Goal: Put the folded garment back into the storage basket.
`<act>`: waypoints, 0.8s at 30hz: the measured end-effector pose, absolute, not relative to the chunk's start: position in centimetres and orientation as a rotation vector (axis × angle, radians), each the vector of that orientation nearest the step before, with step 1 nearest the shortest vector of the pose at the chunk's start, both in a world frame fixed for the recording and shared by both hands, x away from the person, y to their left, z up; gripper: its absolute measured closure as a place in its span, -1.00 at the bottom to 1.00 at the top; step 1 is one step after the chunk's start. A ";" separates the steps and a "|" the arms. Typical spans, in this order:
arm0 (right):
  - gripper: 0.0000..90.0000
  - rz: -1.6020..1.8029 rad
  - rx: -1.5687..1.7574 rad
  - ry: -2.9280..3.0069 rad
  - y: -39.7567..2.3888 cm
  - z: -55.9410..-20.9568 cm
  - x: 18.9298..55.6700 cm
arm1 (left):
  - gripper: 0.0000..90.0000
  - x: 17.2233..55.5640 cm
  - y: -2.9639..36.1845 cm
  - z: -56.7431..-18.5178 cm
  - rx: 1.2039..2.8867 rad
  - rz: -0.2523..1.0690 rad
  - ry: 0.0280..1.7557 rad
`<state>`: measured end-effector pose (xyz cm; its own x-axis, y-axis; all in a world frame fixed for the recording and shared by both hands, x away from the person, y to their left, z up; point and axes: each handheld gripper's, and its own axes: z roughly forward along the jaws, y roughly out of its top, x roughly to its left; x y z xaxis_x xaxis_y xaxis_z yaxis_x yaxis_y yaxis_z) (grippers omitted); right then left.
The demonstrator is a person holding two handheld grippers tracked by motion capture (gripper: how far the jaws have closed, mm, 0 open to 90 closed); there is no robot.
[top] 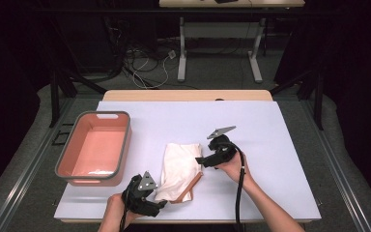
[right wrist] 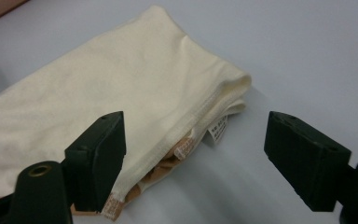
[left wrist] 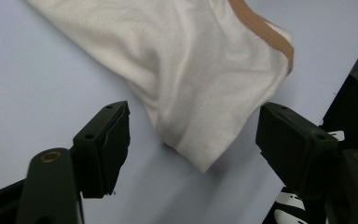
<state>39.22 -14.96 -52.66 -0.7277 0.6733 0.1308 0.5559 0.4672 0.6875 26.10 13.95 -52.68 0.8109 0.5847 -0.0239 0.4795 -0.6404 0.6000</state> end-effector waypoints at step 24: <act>-1.00 1.097 1.015 2.574 -18.2 -52.2 35.2 | -0.98 28.0 14.6 -52.3 2.343 0.273 0.884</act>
<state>35.19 -18.22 -52.20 -0.7555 0.6463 0.1071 0.5250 0.4995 0.6891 28.04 14.62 -52.30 0.7558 0.6545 -0.0216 0.5281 -0.5896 0.6111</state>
